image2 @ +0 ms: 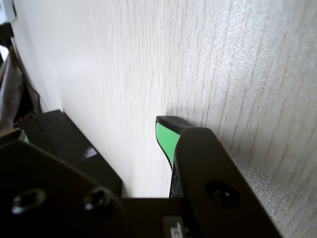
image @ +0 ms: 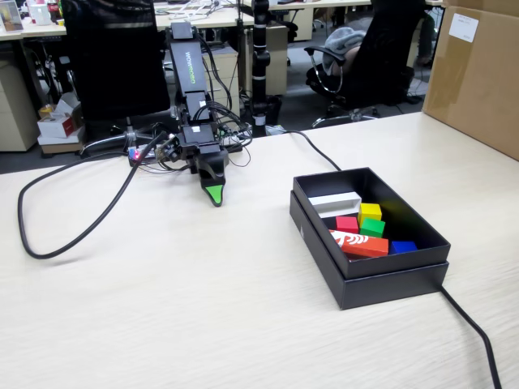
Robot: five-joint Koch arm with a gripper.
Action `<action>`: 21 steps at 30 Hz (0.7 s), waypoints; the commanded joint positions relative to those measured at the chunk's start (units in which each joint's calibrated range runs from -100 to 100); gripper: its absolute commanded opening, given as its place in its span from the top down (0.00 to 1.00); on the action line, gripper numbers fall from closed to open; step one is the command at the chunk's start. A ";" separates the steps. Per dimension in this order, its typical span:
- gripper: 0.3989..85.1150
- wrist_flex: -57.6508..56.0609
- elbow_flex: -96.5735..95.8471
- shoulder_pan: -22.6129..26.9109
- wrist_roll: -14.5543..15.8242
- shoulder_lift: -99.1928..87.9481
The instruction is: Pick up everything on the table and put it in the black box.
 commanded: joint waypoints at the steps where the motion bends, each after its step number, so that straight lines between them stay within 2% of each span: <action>1: 0.40 0.67 0.52 0.73 0.10 0.07; 21: 0.43 -1.41 -0.11 0.83 0.78 0.88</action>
